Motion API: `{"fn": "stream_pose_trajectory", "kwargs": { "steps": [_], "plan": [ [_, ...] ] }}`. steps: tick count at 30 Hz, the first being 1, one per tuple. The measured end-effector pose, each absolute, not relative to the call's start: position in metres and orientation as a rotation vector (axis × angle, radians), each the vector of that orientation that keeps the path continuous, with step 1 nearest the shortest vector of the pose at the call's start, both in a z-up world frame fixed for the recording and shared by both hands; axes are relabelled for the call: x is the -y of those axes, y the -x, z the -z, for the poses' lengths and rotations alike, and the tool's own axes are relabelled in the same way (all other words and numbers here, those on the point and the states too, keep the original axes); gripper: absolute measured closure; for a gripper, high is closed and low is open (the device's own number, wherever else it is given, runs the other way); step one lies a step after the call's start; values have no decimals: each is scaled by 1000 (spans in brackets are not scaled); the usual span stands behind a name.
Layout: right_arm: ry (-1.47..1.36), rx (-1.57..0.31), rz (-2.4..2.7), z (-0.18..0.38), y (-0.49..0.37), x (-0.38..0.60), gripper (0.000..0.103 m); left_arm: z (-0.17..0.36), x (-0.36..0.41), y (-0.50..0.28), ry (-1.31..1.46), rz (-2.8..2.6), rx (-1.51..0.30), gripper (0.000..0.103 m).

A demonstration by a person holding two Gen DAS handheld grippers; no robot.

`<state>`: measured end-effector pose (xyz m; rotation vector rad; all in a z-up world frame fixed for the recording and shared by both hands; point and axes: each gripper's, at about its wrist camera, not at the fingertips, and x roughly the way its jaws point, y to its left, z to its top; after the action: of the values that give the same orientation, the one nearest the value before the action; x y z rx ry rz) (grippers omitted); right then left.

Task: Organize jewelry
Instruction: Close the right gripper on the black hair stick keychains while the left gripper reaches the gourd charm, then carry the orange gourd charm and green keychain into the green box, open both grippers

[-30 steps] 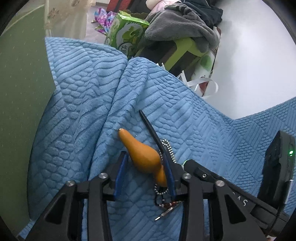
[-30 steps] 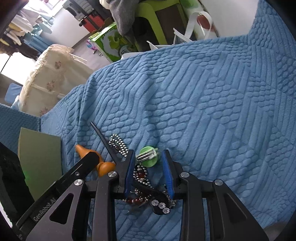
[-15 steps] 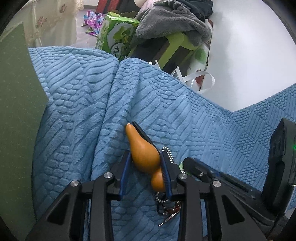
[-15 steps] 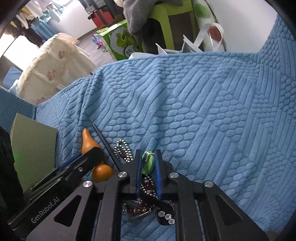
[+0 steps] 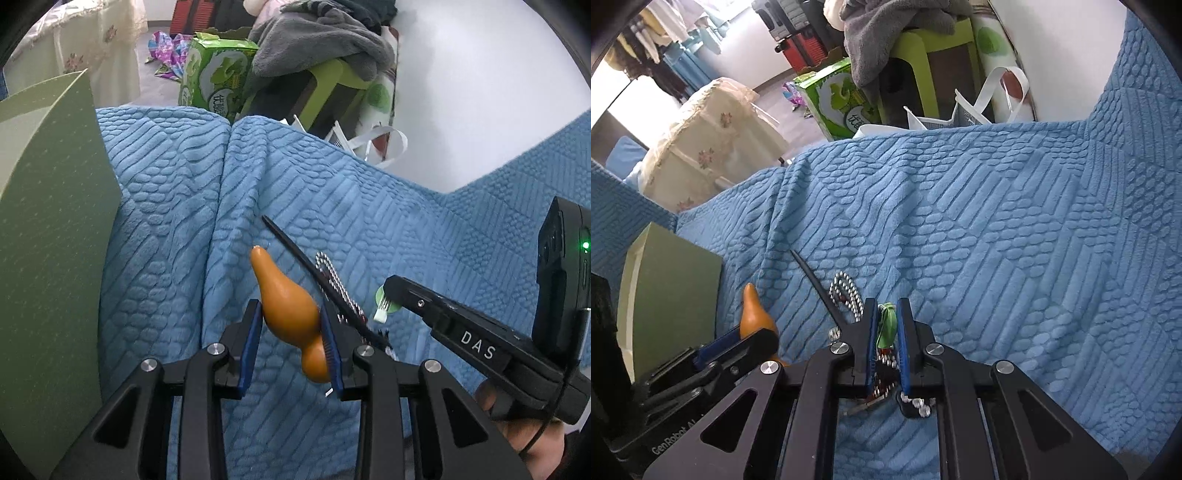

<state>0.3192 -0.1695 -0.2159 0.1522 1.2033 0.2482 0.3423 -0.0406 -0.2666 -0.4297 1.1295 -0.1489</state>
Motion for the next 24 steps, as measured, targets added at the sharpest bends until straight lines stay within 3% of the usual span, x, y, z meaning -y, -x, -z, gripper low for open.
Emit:
{"fn": "stream_pose_trajectory", "kwargs": {
  "steps": [14,24],
  "plan": [
    [-79,-1176,-225,198,-280,169,96,235,37,-305,341,169,-1105,72],
    [-70,-1084,-251,143,-272,156,96,167,12,-296,263,175,-1017,72]
  ]
}}
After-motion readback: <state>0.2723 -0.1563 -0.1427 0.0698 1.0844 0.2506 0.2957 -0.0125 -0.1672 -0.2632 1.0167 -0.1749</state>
